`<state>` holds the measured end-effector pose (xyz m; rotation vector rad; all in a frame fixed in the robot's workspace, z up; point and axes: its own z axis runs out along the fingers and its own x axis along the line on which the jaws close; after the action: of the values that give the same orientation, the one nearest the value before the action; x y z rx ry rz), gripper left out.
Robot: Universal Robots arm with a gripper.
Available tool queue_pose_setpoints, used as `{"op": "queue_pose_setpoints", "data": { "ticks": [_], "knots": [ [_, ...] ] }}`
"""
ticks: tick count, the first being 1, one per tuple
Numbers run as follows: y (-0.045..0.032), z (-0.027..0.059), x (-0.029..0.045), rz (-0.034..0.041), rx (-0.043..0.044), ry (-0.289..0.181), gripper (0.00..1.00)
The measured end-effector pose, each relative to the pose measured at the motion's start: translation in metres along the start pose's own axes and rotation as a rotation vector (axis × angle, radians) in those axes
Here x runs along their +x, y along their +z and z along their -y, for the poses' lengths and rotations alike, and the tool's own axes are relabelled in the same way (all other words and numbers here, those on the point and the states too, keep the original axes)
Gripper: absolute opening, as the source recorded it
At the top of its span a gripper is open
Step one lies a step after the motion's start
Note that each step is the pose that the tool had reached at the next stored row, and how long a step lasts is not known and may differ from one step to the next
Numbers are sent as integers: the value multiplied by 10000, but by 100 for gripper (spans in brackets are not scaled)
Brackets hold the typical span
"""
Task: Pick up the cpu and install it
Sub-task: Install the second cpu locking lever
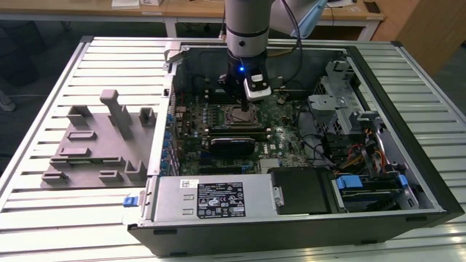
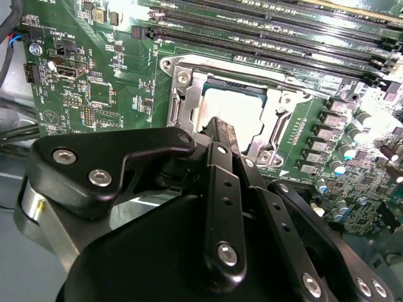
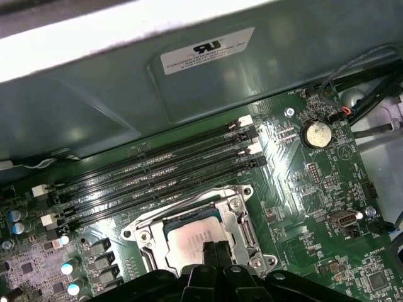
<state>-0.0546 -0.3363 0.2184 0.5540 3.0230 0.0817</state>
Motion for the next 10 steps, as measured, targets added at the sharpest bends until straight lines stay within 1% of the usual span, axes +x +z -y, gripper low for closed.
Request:
{"op": "queue_pose_setpoints", "data": {
  "ticks": [7, 10],
  "knots": [
    [0, 1, -1, 0, 1, 0, 11],
    [-38, -1, -3, 0, -1, 0, 11]
  ]
}}
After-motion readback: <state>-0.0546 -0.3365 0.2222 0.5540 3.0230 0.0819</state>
